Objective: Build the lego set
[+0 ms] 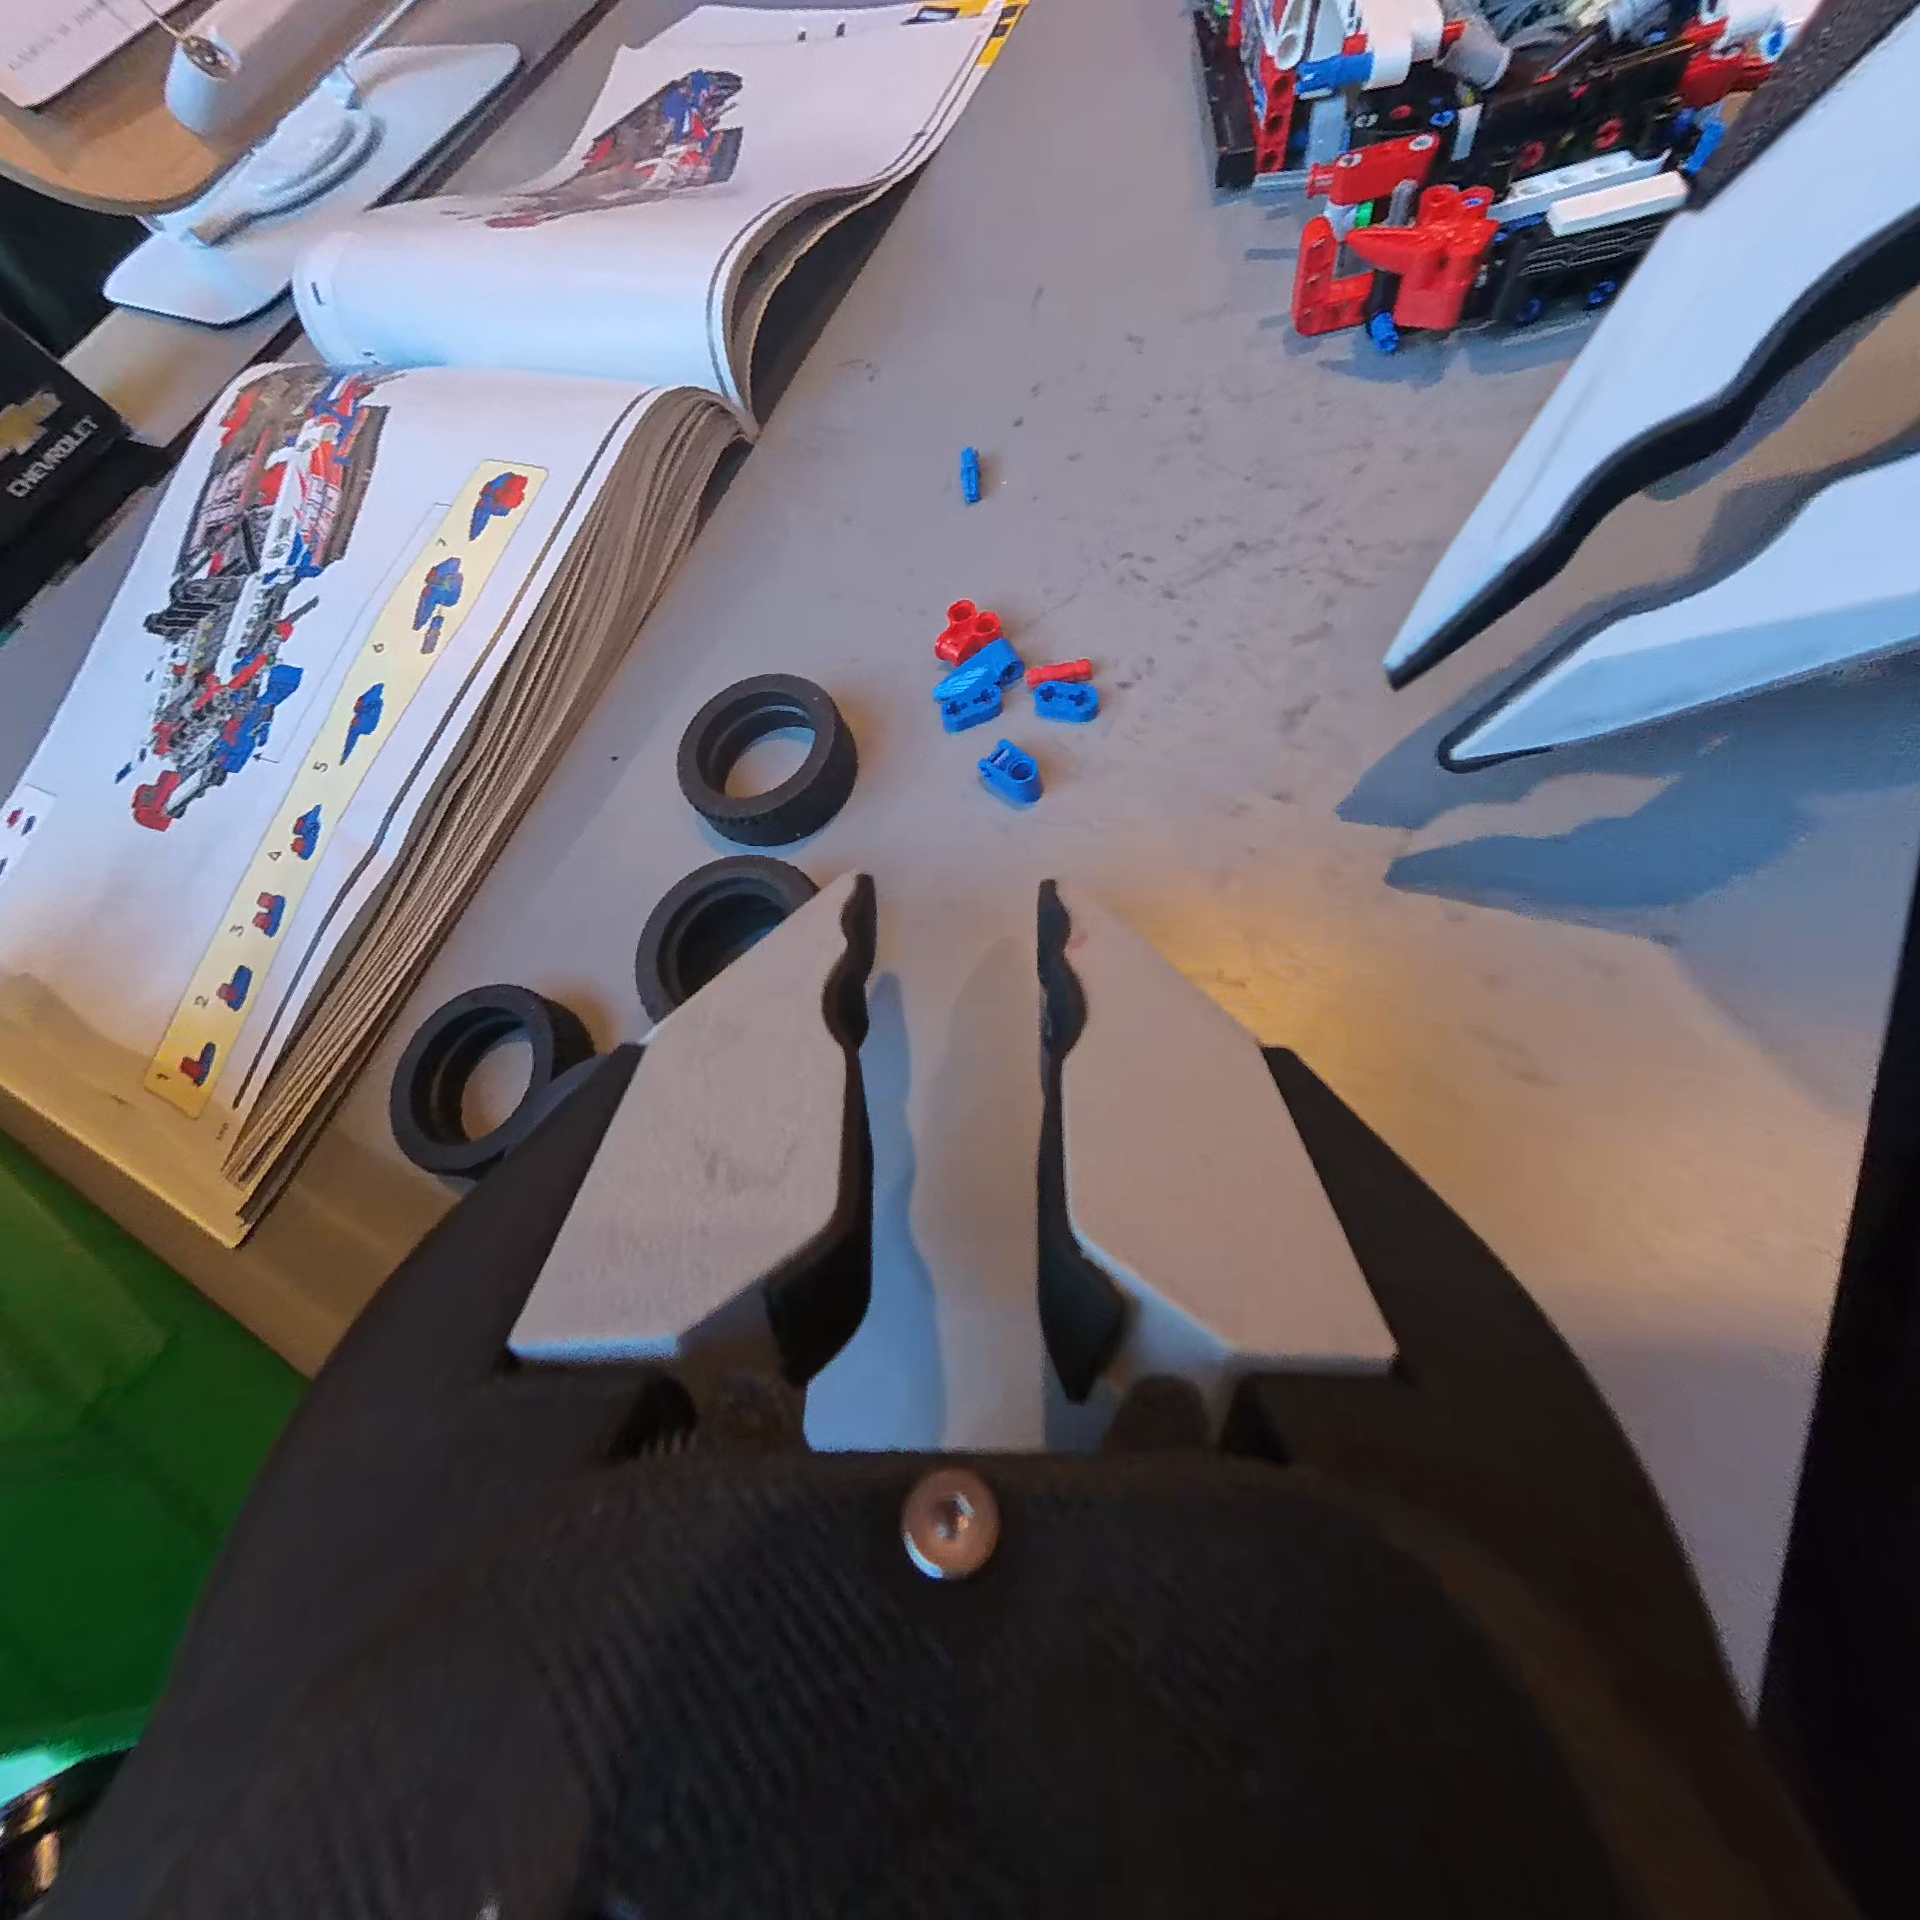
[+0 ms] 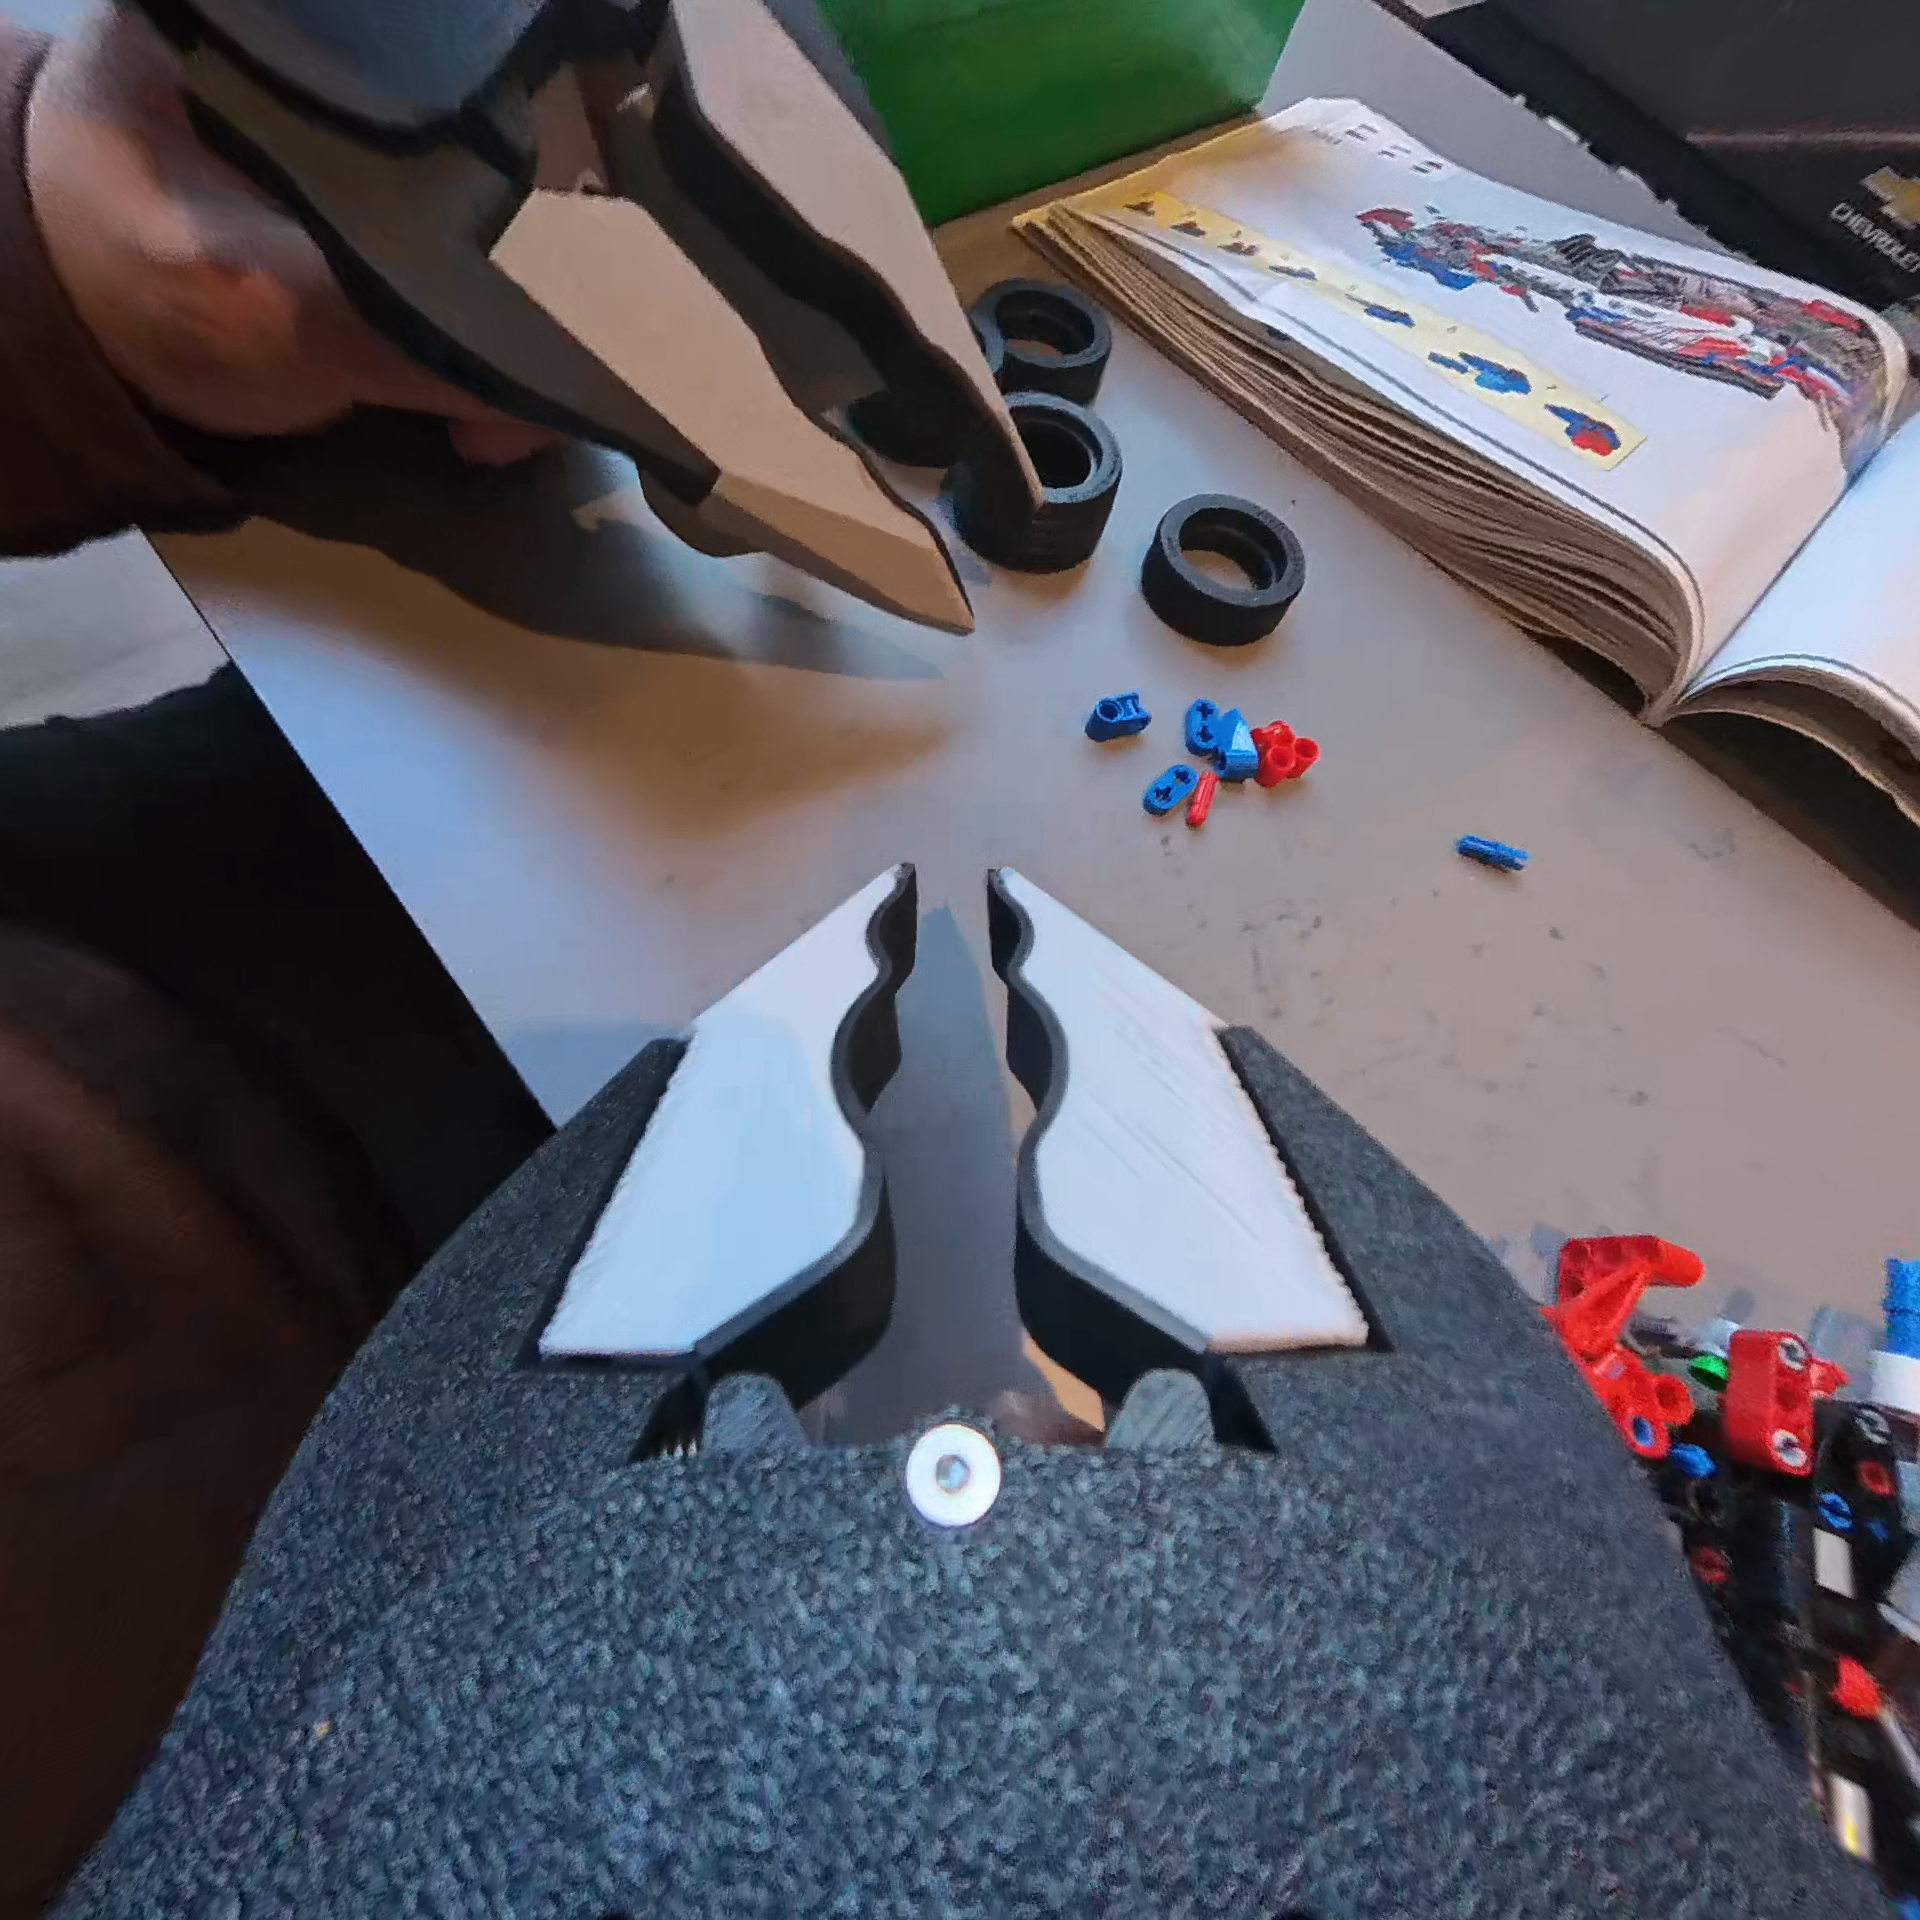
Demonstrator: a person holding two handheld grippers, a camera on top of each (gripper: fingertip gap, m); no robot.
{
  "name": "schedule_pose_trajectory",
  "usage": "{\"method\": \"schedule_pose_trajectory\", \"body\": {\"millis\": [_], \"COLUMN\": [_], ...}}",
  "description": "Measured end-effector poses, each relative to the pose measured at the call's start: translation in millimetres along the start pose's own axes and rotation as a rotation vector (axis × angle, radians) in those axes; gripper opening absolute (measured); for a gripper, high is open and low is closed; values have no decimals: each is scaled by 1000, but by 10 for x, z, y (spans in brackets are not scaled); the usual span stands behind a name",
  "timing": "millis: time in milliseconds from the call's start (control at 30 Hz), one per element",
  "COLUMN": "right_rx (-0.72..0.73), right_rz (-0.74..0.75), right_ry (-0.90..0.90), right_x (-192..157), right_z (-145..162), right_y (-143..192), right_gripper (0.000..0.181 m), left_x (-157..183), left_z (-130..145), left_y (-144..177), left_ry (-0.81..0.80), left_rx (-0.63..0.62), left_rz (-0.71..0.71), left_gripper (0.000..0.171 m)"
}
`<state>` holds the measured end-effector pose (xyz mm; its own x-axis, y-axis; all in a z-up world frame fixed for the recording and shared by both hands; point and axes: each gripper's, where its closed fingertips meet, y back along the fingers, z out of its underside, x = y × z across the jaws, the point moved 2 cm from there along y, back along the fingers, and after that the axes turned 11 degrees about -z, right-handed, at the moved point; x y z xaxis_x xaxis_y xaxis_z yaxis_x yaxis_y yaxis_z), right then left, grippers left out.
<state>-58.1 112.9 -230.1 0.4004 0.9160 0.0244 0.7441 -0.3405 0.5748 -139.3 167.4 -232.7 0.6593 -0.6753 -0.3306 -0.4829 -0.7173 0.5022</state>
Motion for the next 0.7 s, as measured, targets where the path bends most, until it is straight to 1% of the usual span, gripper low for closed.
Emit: {"method": "schedule_pose_trajectory", "body": {"millis": [67,167,300,333,433,500,600,700], "right_rx": [8,13,45,42,7,2,2,-13], "right_rz": [-15,-7,17,25,23,32,59,105], "right_ry": [-39,-85,-100,-94,-82,-96,-122,-150], "right_x": [43,134,230,252,275,297,369,512], "right_z": [-4,-19,-129,-143,-100,-57,-25,24], "right_y": [-15,-22,-10,-24,-99,-115,-83,2], "right_gripper": [18,17,19,21,37,41,39,22], "left_x": [-20,-49,-63,-56,-14,31,46,11], "left_z": [9,37,60,71,104,118,157,214], "left_y": [9,39,132,153,201,231,271,310], "left_ry": [12,52,91,93,77,52,27,10], "left_rx": [-3,-15,-1,-1,-5,-2,-5,-12], "left_rz": [-12,-18,-14,-8,15,38,51,45], "left_gripper": [29,32,34,35,37,37,37,37]}}
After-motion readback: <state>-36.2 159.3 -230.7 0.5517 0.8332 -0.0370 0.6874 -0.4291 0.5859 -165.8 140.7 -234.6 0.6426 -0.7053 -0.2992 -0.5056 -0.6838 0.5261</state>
